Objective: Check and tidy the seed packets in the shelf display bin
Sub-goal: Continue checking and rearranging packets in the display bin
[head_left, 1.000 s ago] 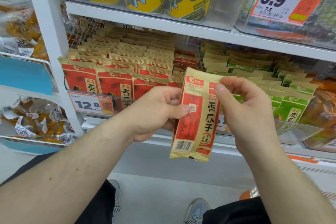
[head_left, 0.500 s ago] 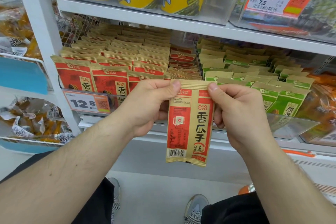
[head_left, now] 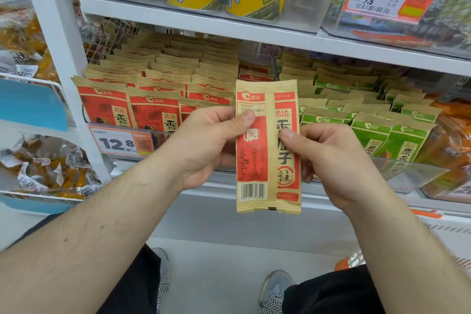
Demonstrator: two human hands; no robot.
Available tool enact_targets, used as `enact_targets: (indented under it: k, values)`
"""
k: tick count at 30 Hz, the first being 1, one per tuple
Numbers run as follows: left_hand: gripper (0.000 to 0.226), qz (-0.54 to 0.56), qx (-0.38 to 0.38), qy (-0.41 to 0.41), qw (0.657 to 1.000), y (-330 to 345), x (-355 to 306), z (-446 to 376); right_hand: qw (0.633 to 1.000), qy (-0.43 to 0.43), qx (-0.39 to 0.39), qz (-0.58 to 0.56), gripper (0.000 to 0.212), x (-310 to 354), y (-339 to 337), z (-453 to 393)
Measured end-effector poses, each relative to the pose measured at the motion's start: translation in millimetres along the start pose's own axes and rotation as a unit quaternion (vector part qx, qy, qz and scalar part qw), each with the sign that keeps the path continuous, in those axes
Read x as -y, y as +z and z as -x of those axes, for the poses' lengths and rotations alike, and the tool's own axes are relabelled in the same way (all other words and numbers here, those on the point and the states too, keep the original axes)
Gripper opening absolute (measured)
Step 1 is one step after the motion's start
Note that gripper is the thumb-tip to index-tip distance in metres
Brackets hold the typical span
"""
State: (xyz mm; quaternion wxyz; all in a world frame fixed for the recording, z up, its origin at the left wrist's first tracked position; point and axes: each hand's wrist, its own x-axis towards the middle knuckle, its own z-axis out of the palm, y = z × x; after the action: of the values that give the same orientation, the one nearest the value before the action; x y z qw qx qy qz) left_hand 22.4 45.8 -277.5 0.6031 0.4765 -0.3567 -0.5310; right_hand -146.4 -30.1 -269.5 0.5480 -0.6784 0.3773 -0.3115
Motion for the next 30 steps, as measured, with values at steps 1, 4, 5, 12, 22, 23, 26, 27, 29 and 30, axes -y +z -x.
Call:
enact_targets:
  k: [1,4,5,12,22,23,26,27,29,30]
  values:
    - [0.033,-0.004,0.021,-0.012,1.000,-0.8,-0.3,0.7,1.000,-0.005,-0.014,-0.016,0.032,-0.5,-0.3,-0.9]
    - [0.037,-0.004,0.061,-0.023,0.998,-2.9,0.9,2.6,0.998,-0.006,-0.005,-0.061,0.031,-1.7,-5.9,-4.3]
    - [0.037,0.005,0.060,-0.019,0.998,-3.4,0.9,2.5,0.998,-0.002,0.021,-0.061,0.031,-1.6,-8.6,-4.4]
    - [0.041,0.039,0.055,-0.018,0.998,-5.3,-1.3,1.2,0.990,0.001,0.131,-0.047,0.068,-8.2,-18.2,-6.0]
    - [0.041,0.002,0.034,0.080,0.996,-4.6,0.0,-2.8,0.899,0.124,0.199,-0.370,0.036,-1.5,17.4,2.1]
    - [0.040,-0.017,0.035,0.080,0.996,-4.2,2.1,-3.1,0.875,0.146,0.228,-0.401,0.028,-4.9,24.6,3.0]
    - [0.032,-0.021,0.077,0.043,0.996,-1.3,7.4,0.7,0.815,0.186,0.309,-0.453,0.025,-20.3,43.4,3.6]
    - [0.026,-0.007,0.074,0.037,0.997,-1.1,8.1,1.9,0.822,0.196,0.308,-0.437,0.027,-23.9,47.4,2.8]
    - [0.026,0.006,0.028,0.030,0.999,0.1,6.4,2.4,0.877,0.199,0.247,-0.361,0.033,-26.1,50.3,2.5]
    - [0.029,0.007,-0.002,0.031,0.999,-0.4,5.3,1.7,0.911,0.186,0.197,-0.310,0.032,-24.7,48.9,2.4]
